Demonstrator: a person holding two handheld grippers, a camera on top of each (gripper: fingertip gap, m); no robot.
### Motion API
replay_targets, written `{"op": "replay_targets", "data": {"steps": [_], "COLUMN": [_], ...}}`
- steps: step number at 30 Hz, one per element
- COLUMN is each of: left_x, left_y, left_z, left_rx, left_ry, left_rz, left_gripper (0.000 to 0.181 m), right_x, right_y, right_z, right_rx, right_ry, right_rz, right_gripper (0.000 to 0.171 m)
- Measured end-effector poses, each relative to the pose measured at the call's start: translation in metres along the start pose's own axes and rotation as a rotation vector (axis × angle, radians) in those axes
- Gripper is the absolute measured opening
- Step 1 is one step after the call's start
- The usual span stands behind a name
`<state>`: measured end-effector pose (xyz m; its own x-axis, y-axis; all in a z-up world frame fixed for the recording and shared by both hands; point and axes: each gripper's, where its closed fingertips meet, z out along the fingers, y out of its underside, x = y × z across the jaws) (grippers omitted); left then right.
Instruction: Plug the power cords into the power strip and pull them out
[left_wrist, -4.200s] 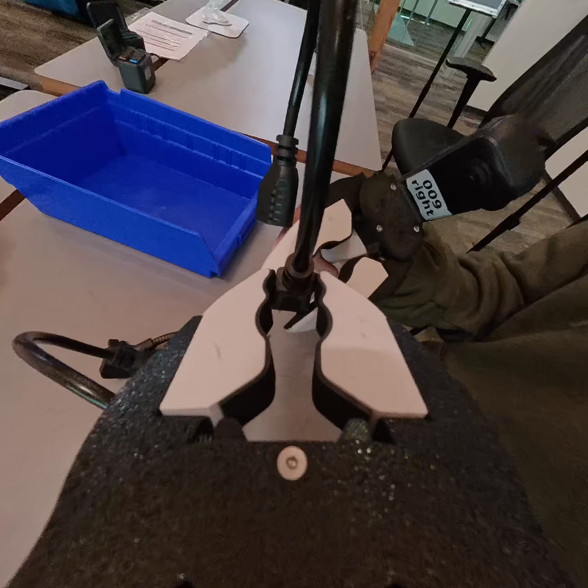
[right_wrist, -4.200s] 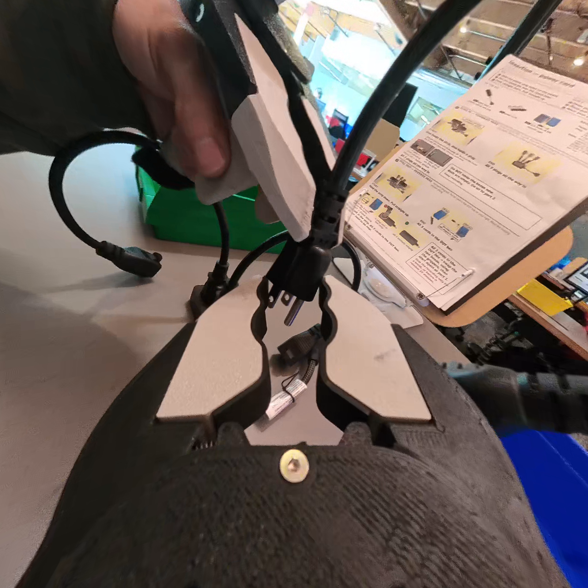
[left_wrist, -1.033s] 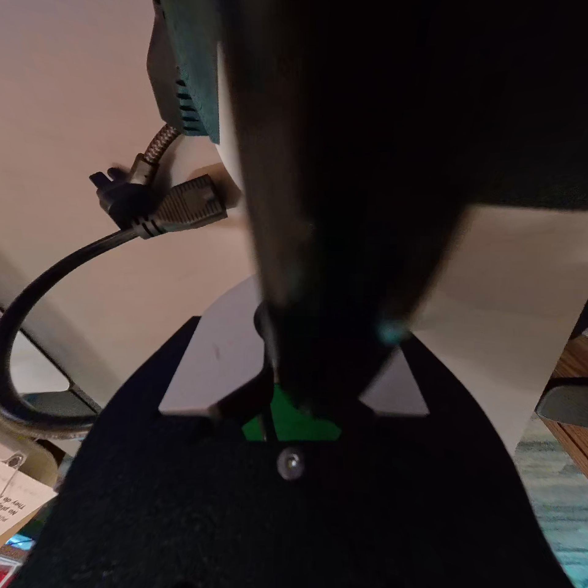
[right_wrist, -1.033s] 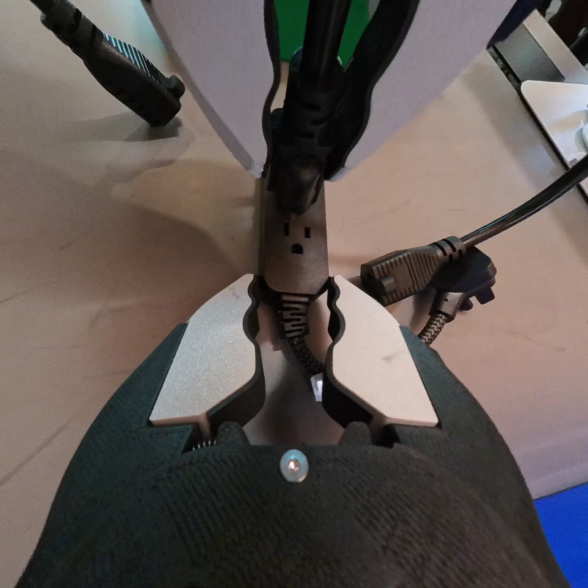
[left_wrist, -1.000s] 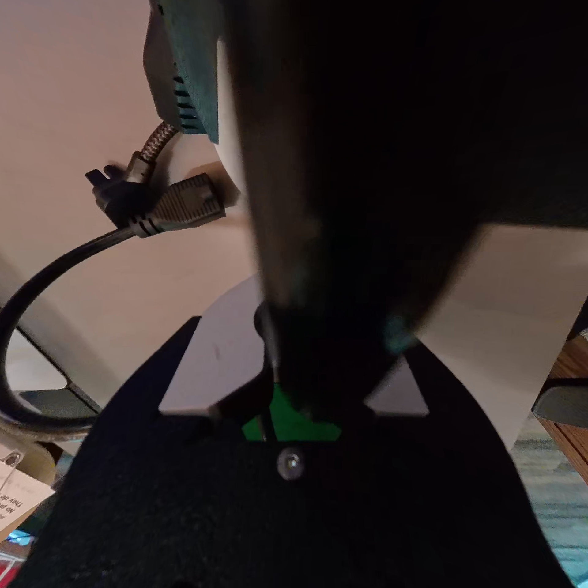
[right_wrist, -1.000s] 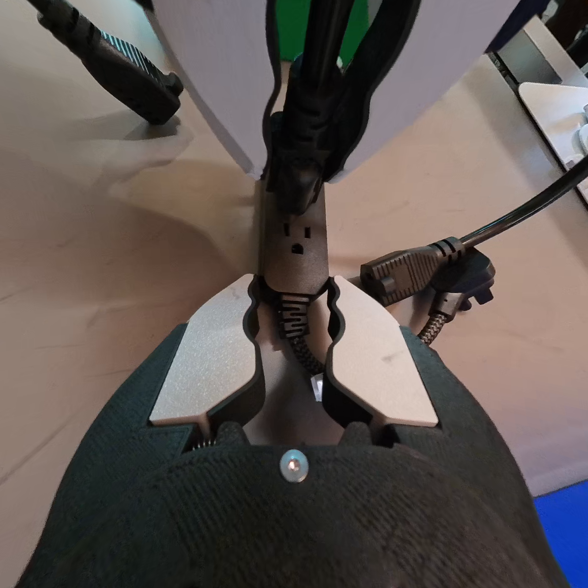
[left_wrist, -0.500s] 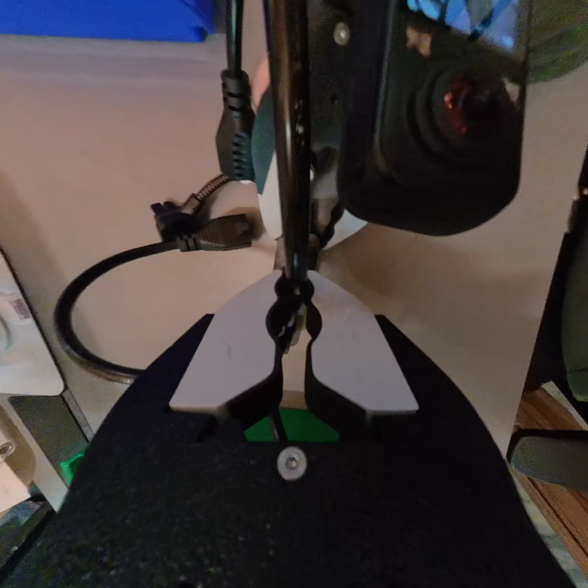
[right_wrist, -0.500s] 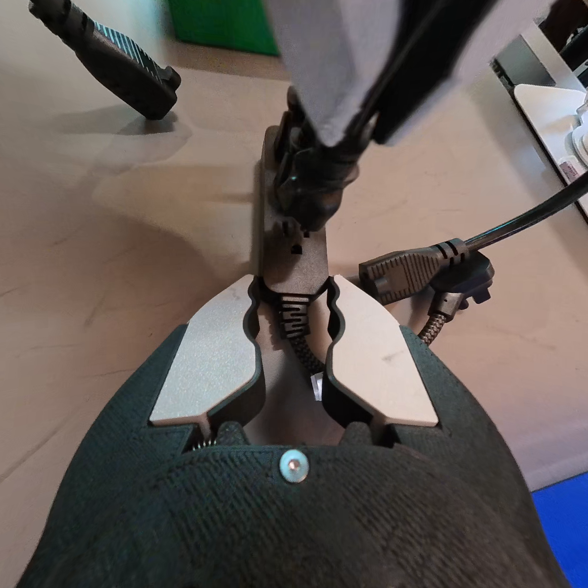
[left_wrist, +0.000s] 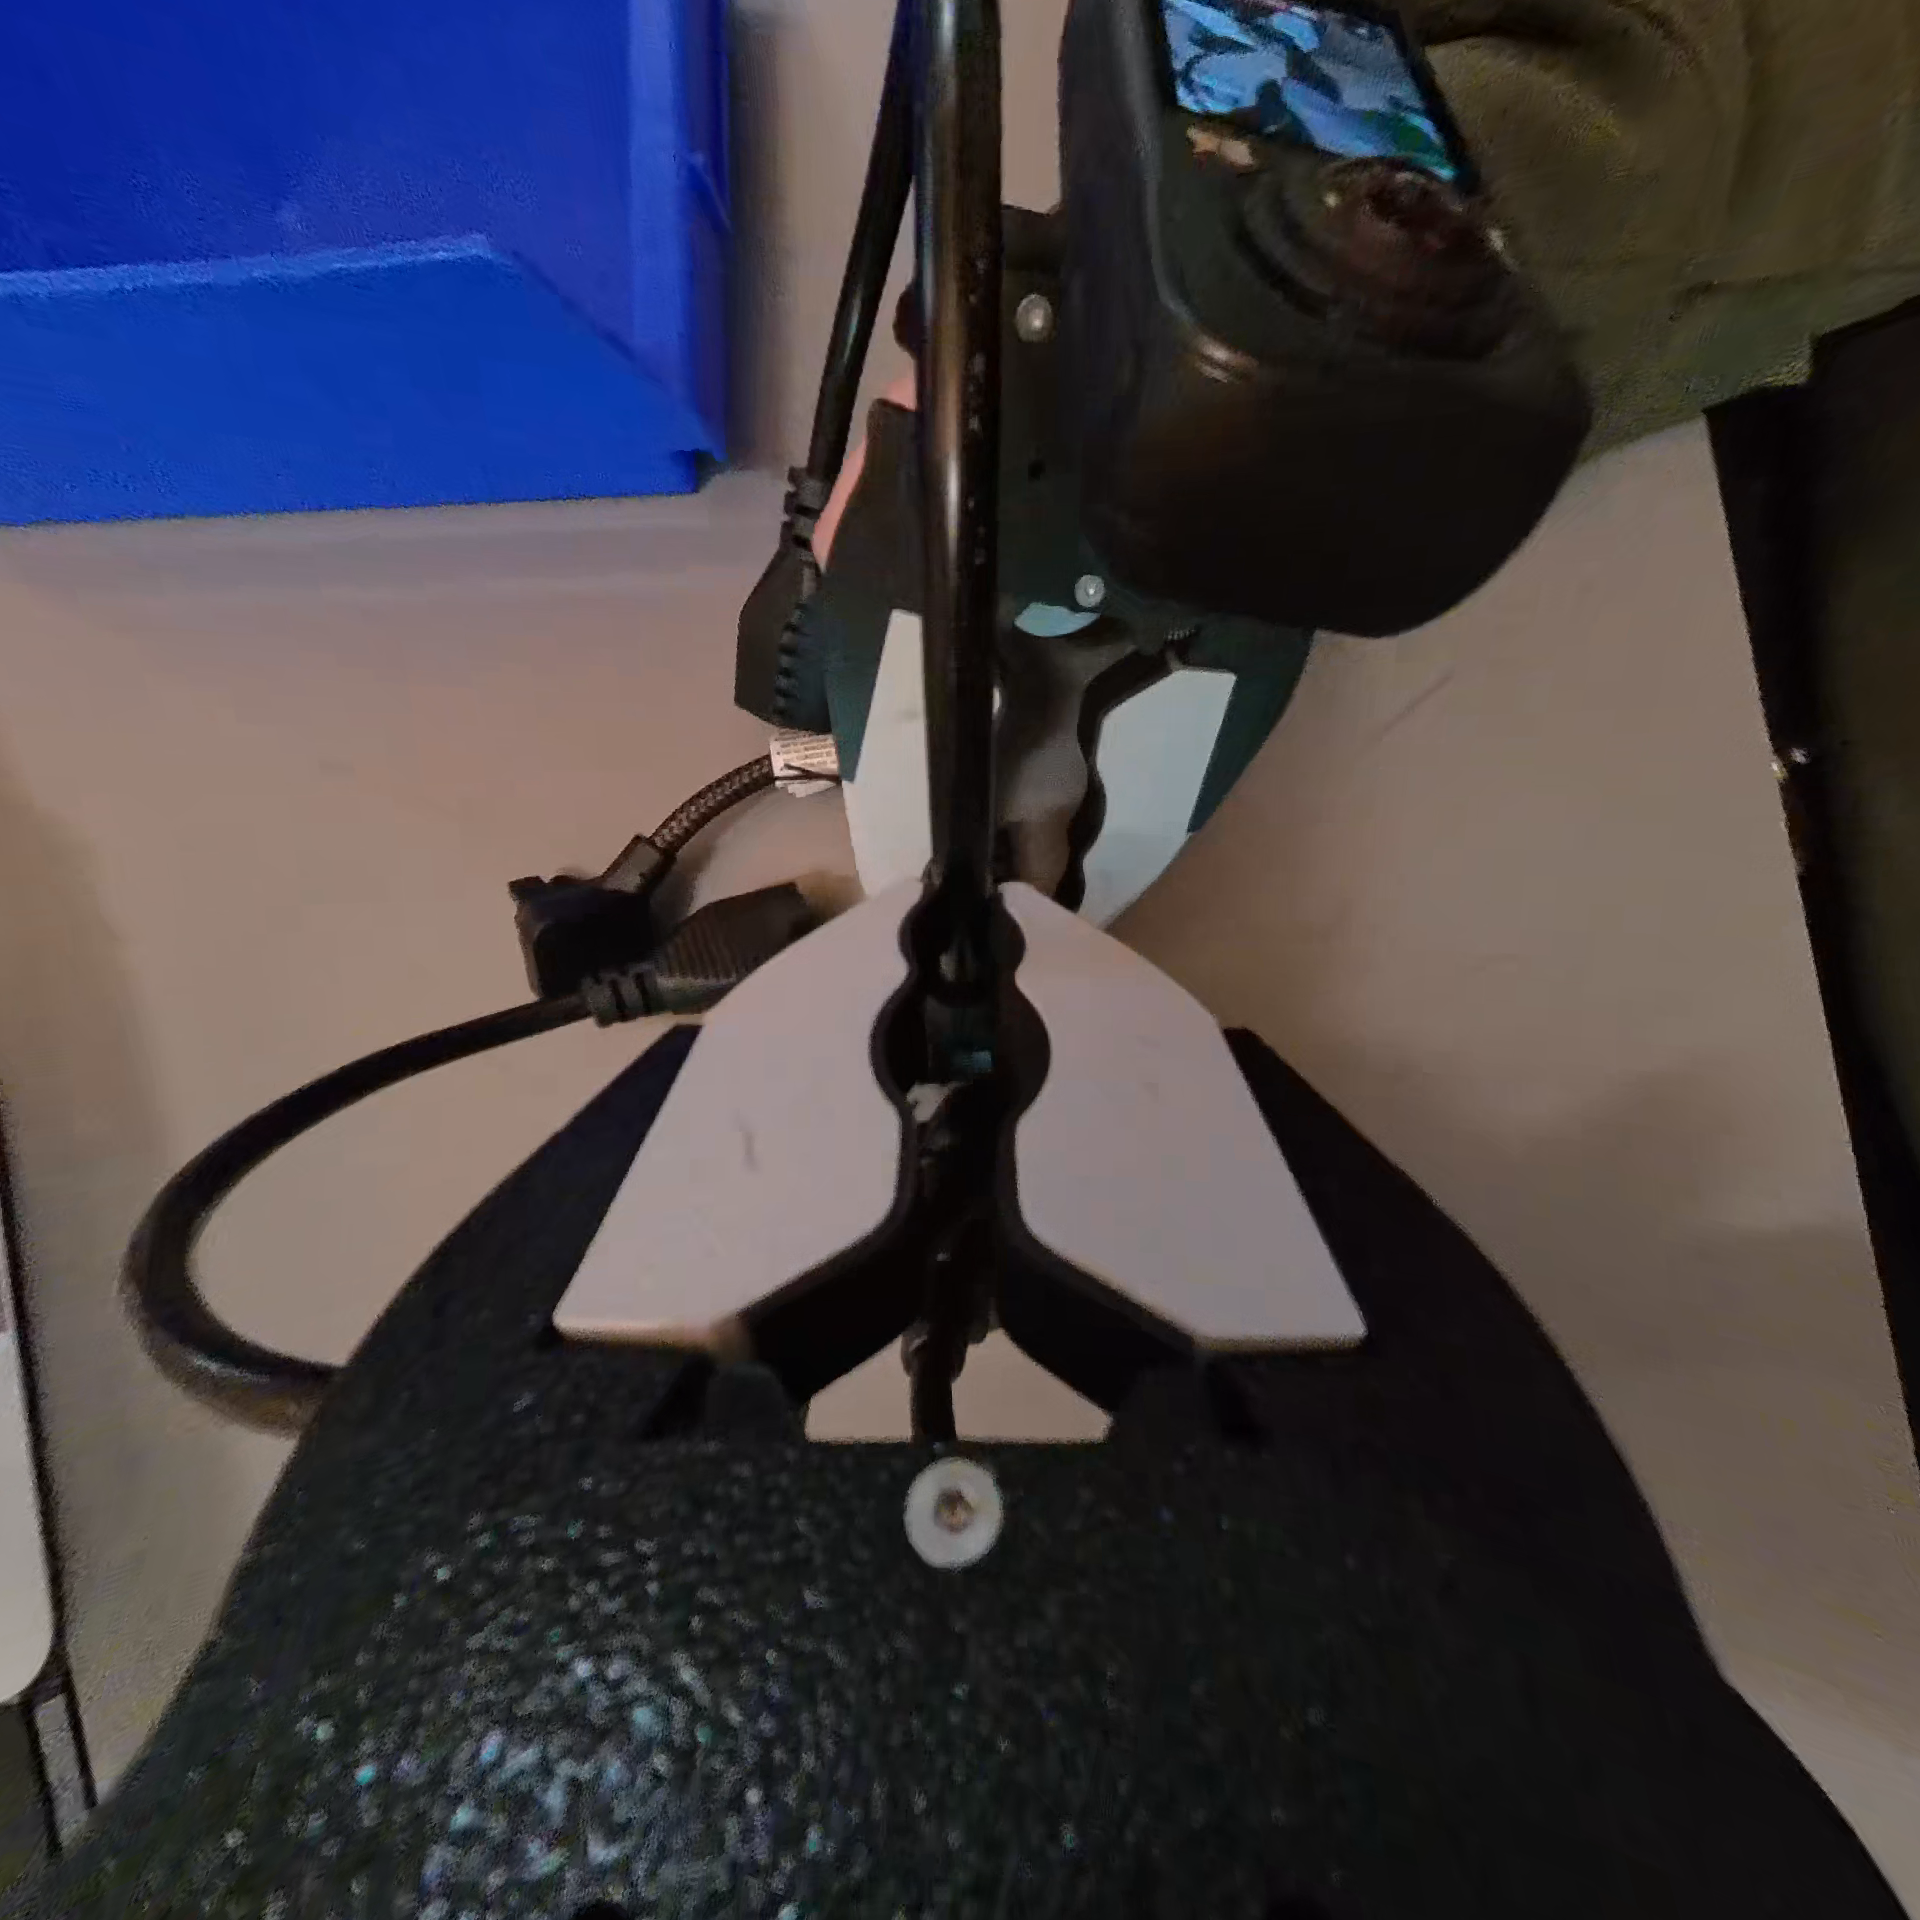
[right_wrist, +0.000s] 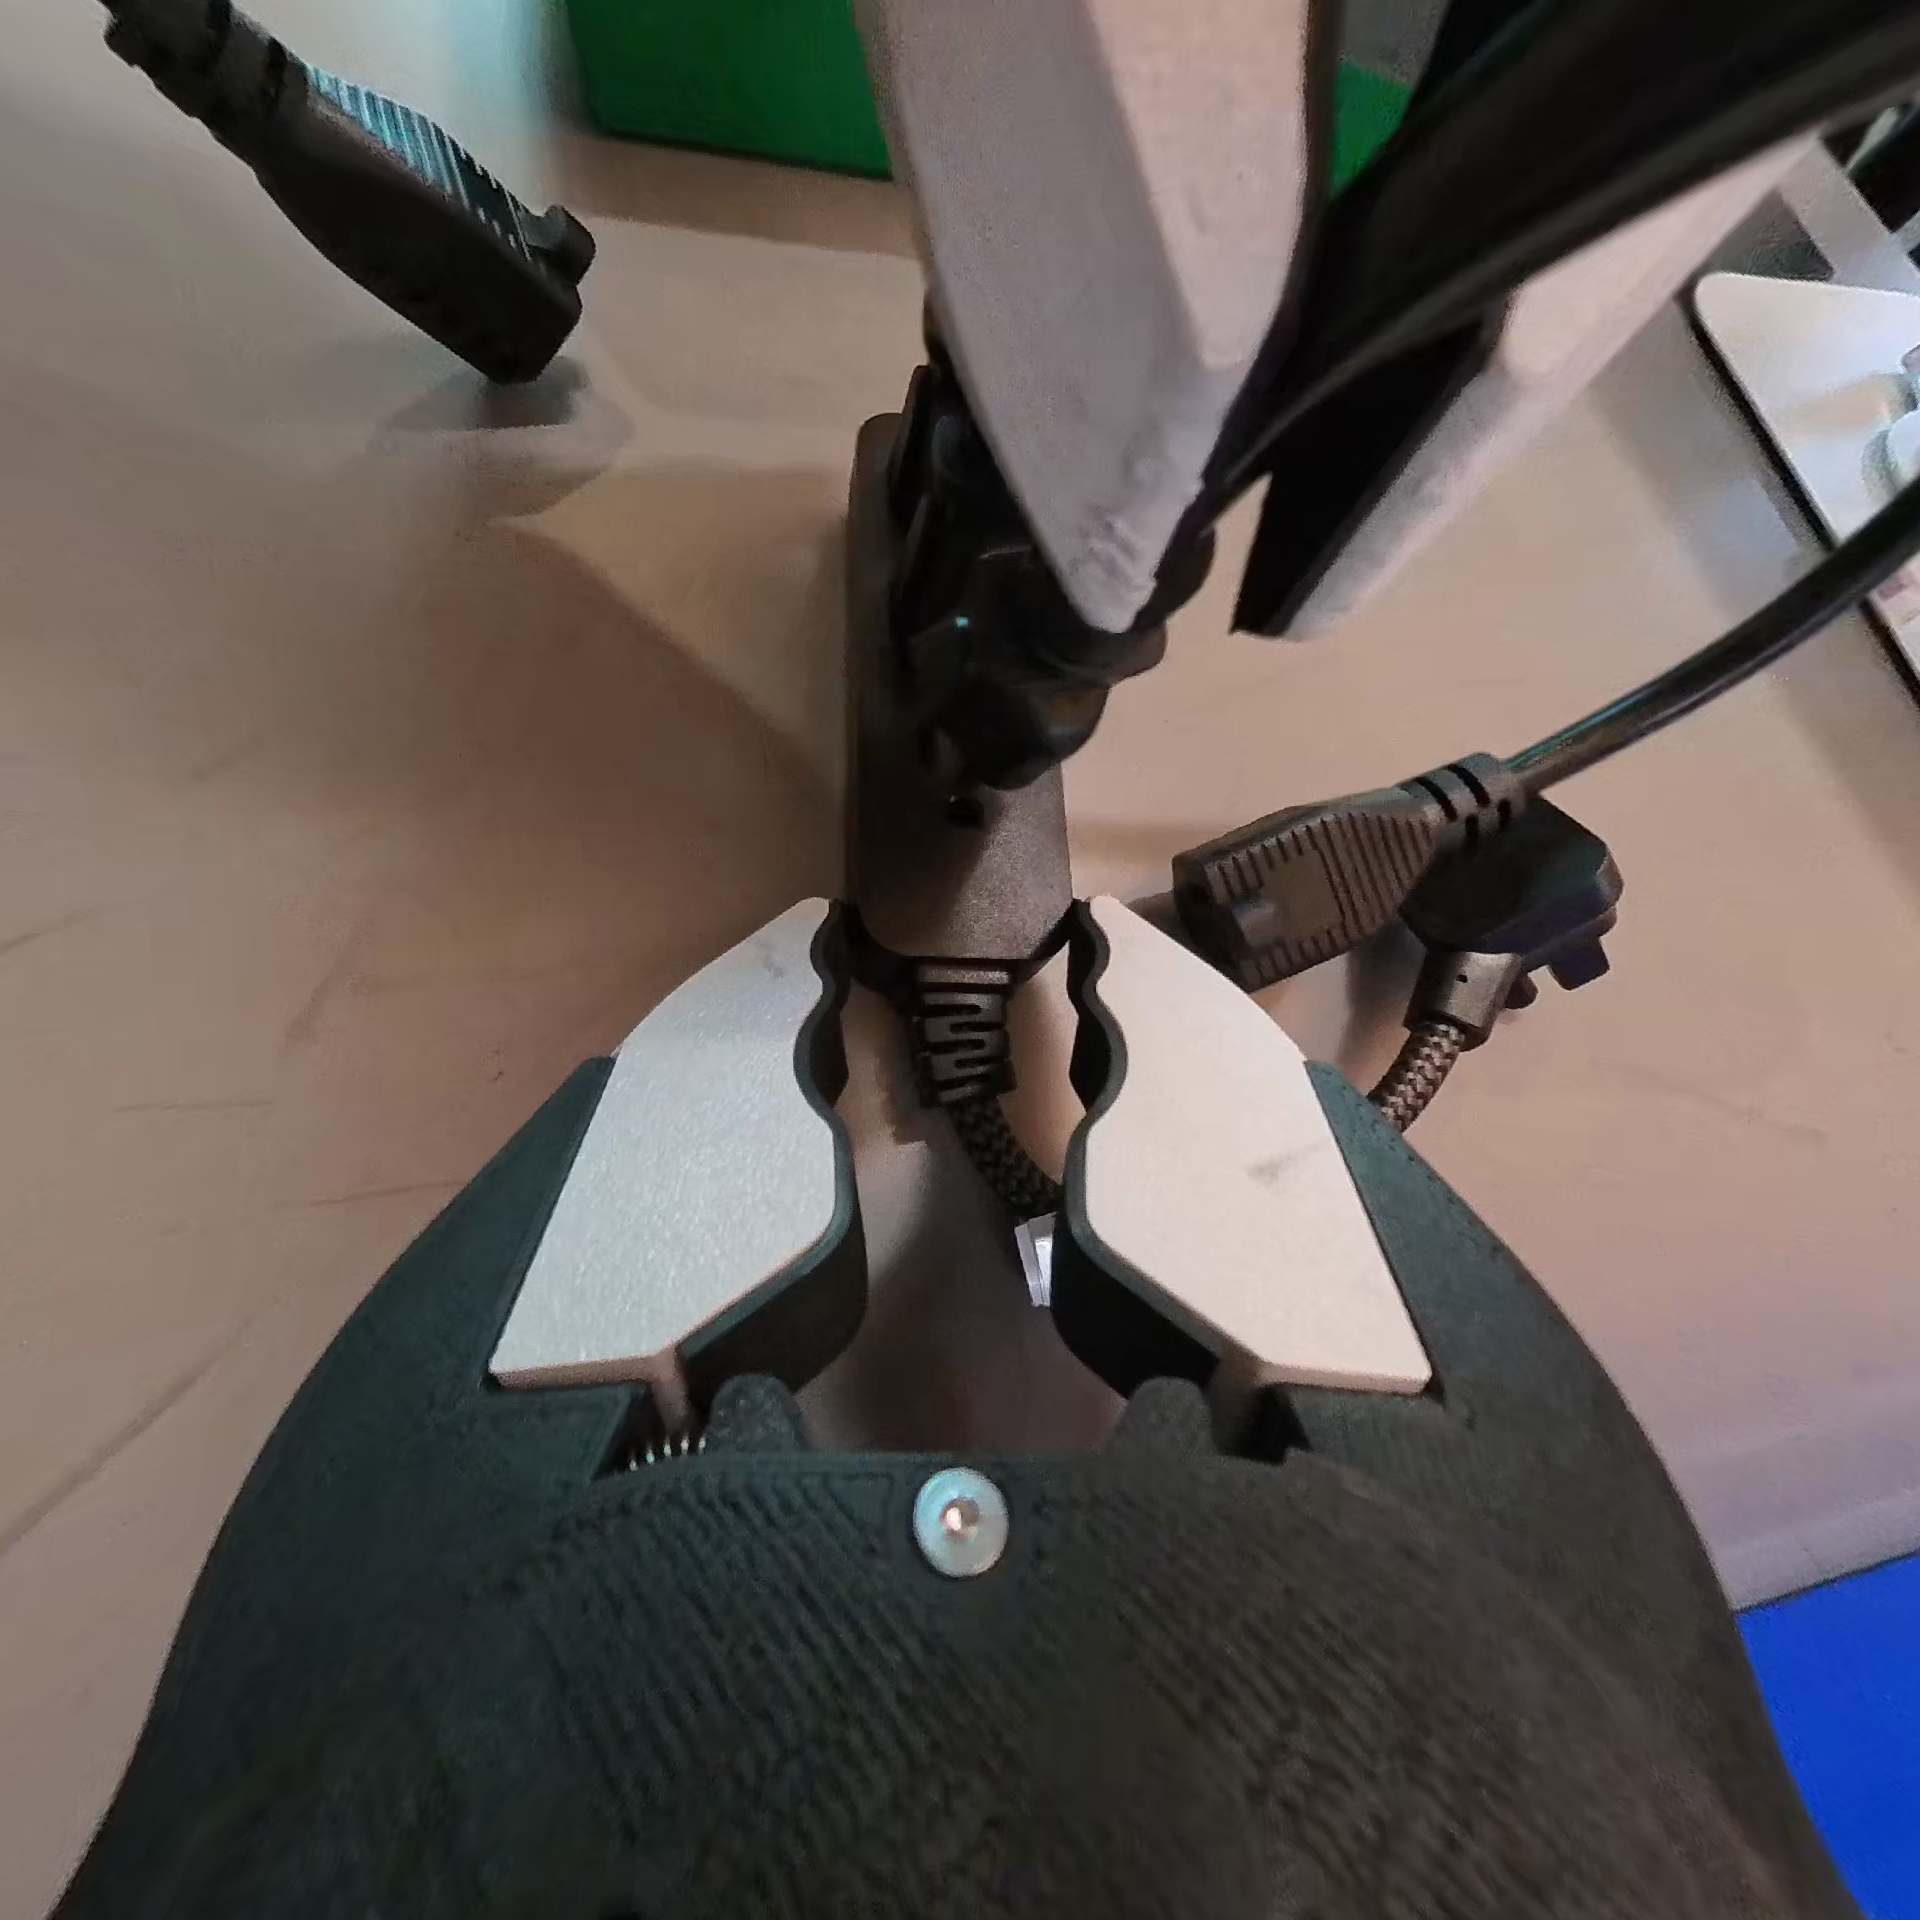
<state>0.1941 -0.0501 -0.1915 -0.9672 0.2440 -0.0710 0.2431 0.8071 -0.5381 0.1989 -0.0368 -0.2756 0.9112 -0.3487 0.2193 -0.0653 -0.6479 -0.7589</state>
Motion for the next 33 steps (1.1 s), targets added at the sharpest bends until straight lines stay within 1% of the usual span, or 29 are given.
{"op": "replay_targets", "data": {"steps": [1,6,9,14,22,28,33], "left_x": [0.000,0.000,-0.002,-0.001,0.006,0.008,0.007], "left_y": [-0.001,-0.007,-0.005,-0.015,-0.014,-0.009,0.000], "left_z": [0.001,0.005,0.003,0.003,0.014,0.007,0.002], "left_rx": [0.006,0.081,0.115,0.186,0.163,0.196,0.126], "left_ry": [-0.008,0.024,0.009,0.010,0.028,0.044,0.009], "left_rz": [0.004,-0.027,-0.024,-0.045,-0.001,-0.013,0.041], "left_gripper": [0.008,0.008,0.008,0.008,0.008,0.009,0.009], "right_x": [0.000,-0.001,0.000,0.000,-0.001,-0.001,-0.001], "right_y": [0.000,0.000,0.000,0.001,0.001,0.001,0.001], "right_z": [0.000,-0.001,-0.001,-0.001,-0.001,-0.001,-0.001], "right_rx": [0.000,0.001,0.002,0.002,0.002,0.002,0.002], "right_ry": [0.000,-0.005,-0.005,-0.013,-0.016,-0.019,-0.018], "right_rz": [0.000,-0.006,-0.004,-0.004,-0.005,-0.005,-0.006], "right_gripper": [0.041,0.041,0.041,0.041,0.041,0.040,0.040]}}
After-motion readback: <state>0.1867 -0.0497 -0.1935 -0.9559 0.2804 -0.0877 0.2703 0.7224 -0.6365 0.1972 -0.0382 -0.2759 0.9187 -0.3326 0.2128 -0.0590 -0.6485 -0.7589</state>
